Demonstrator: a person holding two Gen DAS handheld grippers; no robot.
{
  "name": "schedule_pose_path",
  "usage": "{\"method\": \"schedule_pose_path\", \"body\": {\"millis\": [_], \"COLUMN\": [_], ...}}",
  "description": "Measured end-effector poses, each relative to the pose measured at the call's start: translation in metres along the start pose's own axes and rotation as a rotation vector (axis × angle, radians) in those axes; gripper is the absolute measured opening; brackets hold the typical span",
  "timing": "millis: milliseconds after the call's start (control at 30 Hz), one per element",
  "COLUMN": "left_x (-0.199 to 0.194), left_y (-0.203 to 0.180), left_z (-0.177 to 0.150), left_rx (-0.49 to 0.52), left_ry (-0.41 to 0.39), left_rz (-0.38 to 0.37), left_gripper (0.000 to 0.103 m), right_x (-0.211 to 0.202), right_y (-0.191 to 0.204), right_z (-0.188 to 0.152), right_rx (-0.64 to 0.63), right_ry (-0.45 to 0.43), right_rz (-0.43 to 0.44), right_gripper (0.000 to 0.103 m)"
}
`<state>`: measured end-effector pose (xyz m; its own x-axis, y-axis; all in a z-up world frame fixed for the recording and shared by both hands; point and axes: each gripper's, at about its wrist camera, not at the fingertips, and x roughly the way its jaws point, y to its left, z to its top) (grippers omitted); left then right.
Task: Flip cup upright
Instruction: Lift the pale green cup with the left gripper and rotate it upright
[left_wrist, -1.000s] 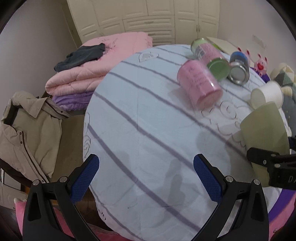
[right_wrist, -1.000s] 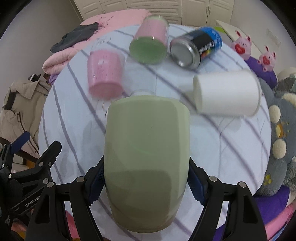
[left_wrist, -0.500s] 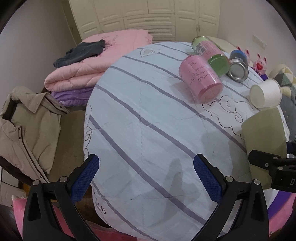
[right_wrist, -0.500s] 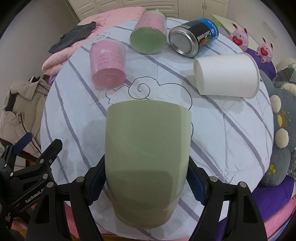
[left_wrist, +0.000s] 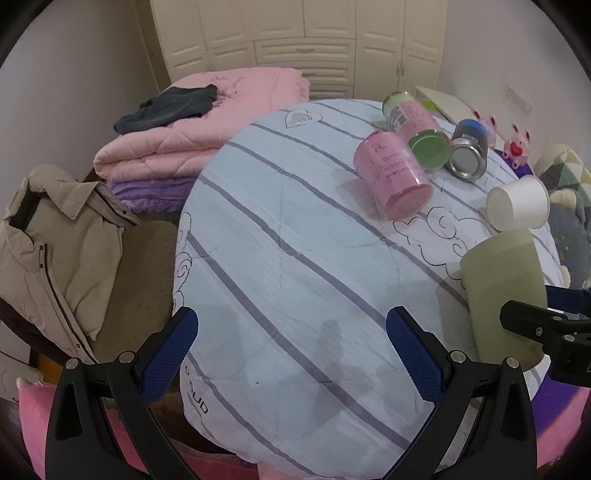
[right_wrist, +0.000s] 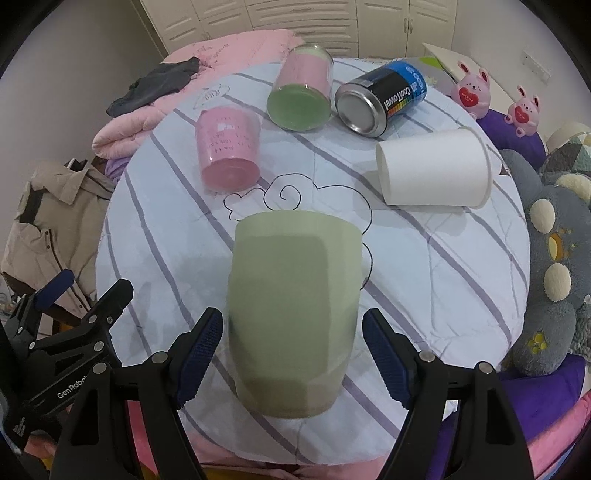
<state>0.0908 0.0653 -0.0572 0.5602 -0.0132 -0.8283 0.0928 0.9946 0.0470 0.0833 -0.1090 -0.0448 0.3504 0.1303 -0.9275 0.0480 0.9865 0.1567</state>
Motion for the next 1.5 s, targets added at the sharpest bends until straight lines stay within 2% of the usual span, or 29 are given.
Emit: {"method": "schedule_pose_path", "body": {"millis": [200, 333, 400, 533, 867, 1100, 1500], "left_x": [-0.008, -0.010, -0.013, -0.018, -0.020, -0.023, -0.002], "left_y": [-0.009, -0.021, -0.030, -0.048, -0.094, -0.121, -0.141], "left_z": [0.000, -0.005, -0.007, -0.006, -0.003, 0.005, 0.017], "left_rx": [-0.026, -0.063, -0.056, -0.027, -0.007, 0.016, -0.030], "left_ry": [-0.004, 0.022, 0.021, 0.024, 0.096, 0.088, 0.163], "left_rz": [-0.011, -0.074, -0.093, -0.081, -0.182, -0.153, -0.118], "left_gripper": [0.103, 0.103, 0.103, 0.103, 0.103, 0.103, 0.103], "right_x": [-0.012, -0.019, -0.022, -0.028, -0.027, -0.025, -0.015], "right_y": [-0.005, -0.020, -0.028, -0.041, -0.085, -0.116, -0.153], "right_z": [-0.003, -0.008, -0.011, -0.015, -0.022, -0.023, -0.017], "right_rx": [-0.001, 0.042, 0.066, 0.081, 0.188, 0.242, 0.274], "right_ry": [-0.022, -0.043, -0.052, -0.090, -0.102, -0.104, -0.104], "right_rz": [0.026, 0.046, 0.060, 0.043, 0.048, 0.071, 0.078], "right_gripper": [0.079, 0.079, 0.079, 0.079, 0.079, 0.079, 0.079]}}
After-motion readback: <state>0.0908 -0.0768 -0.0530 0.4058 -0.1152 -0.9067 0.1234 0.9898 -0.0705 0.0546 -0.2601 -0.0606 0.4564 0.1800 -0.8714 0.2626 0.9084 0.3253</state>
